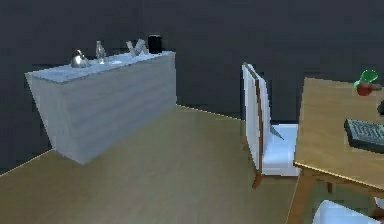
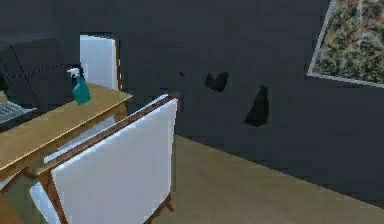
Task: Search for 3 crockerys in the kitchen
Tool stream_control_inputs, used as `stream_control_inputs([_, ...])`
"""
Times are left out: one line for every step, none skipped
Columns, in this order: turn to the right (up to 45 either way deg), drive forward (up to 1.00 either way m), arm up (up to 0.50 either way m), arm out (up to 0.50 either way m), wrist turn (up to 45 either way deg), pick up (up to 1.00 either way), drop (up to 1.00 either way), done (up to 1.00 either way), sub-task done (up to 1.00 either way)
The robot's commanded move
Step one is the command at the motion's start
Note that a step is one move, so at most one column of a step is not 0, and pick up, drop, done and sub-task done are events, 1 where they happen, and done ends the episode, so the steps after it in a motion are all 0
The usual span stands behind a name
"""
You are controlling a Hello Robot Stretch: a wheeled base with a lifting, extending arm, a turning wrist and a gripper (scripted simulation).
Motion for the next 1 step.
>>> stream_control_inputs([0.0, 1.0, 0.0, 0.0, 0.0, 0.0, 0.0, 0.0, 0.0])
